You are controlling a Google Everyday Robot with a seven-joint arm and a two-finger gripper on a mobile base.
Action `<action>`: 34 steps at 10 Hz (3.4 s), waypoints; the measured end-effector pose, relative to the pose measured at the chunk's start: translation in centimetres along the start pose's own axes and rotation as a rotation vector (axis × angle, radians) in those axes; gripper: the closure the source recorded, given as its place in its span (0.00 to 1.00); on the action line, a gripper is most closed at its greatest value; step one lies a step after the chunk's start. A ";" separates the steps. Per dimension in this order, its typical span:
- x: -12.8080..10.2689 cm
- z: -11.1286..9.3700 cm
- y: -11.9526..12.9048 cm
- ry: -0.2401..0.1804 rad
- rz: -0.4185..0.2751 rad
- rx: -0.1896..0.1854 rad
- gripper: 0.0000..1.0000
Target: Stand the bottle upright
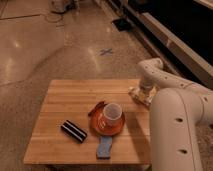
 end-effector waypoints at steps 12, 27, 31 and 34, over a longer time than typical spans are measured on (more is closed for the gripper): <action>-7.2 0.8 0.0 -0.059 0.116 0.033 0.20; -1.6 1.6 1.9 -0.348 -0.242 -0.184 0.36; 0.5 0.8 0.2 -0.271 -0.187 -0.165 0.76; 0.9 -0.9 -0.3 -0.210 -0.129 -0.139 1.00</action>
